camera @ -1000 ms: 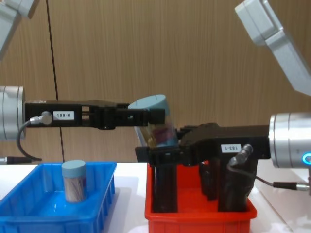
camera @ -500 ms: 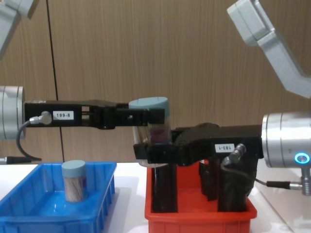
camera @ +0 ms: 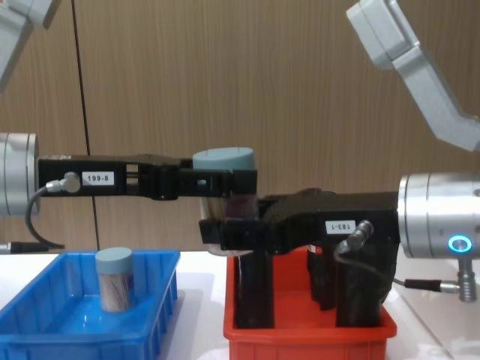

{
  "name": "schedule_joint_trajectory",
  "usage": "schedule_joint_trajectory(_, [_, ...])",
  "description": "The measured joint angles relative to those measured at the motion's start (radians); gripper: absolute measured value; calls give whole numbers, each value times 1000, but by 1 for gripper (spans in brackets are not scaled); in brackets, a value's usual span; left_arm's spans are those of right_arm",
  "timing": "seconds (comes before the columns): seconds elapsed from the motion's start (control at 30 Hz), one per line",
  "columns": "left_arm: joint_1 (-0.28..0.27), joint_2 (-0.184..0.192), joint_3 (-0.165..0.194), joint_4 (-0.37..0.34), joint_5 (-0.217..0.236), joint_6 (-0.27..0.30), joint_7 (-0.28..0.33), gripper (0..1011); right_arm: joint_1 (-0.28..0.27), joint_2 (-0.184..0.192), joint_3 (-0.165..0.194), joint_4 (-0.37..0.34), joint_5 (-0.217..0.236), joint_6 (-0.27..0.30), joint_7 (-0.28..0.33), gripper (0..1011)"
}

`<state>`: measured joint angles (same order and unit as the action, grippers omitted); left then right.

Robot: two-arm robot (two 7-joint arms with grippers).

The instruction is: Pick the cotton swabs from the blue box and place them into the white box.

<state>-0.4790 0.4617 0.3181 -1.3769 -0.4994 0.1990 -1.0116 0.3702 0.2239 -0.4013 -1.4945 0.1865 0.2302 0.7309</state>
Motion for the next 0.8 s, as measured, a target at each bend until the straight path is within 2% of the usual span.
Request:
schedule_joint_trajectory(0.13, [0,0,0,0,0,0,0,1003,-1,3,0,-3,7,-2,-6,630])
schedule_joint_trajectory(0.47, [0,0,0,0,0,0,0,1004,-16,26,11,-21,31,-6,-30,630])
schedule_joint_trajectory(0.8, [0,0,0,0,0,0,0,1004,-49,85,52,-52,79,-14,-84,630])
